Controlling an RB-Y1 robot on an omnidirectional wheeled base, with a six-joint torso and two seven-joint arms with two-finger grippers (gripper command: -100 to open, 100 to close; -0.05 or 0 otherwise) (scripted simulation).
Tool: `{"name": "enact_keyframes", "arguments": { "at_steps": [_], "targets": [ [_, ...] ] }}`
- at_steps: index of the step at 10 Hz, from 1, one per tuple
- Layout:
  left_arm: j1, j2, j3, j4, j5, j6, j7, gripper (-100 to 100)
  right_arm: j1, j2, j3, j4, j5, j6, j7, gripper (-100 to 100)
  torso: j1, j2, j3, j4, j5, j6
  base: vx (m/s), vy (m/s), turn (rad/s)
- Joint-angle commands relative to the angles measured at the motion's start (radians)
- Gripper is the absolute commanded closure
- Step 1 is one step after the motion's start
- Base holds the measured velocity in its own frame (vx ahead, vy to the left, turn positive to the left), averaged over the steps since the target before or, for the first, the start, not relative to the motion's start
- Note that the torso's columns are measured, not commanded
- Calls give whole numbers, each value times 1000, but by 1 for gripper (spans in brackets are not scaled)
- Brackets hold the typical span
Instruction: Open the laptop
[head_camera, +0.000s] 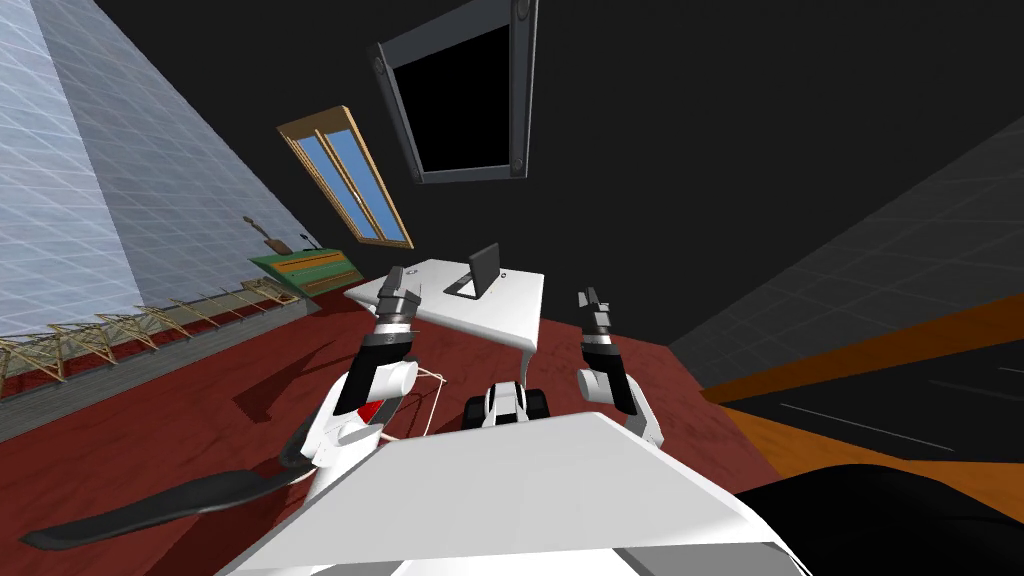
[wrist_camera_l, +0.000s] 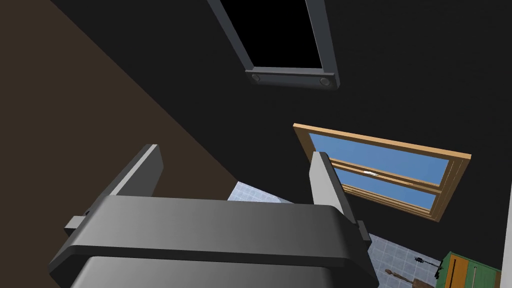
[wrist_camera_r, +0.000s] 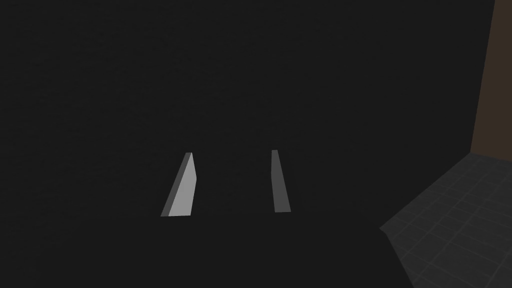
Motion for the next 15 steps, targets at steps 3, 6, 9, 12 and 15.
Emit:
{"name": "enact_keyframes", "arguments": {
  "at_steps": [3, 6, 9, 12, 15],
  "targets": [
    [-63, 3, 17, 16, -22, 112, 20, -100, 0, 0, 0, 0, 0, 0, 0, 0, 0, 0, 0, 0, 0, 0, 18, 7, -87],
    [-114, 4, 30, 31, -41, 194, 36, -100, 0, 0, 0, 0, 0, 0, 0, 0, 0, 0, 0, 0, 0, 0, 18, 5, -95],
    [-166, 3, 43, 50, -59, 277, 52, -100, 0, 0, 0, 0, 0, 0, 0, 0, 0, 0, 0, 0, 0, 0, 17, 6, -89],
    [-220, -2, 57, 74, -78, 363, 69, -100, 0, 0, 0, 0, 0, 0, 0, 0, 0, 0, 0, 0, 0, 0, 18, 7, -95],
    [-274, -8, 70, 100, -97, 443, 85, -100, 0, 0, 0, 0, 0, 0, 0, 0, 0, 1, 0, 0, 0, 0, 16, 6, -74]
  ]
}}
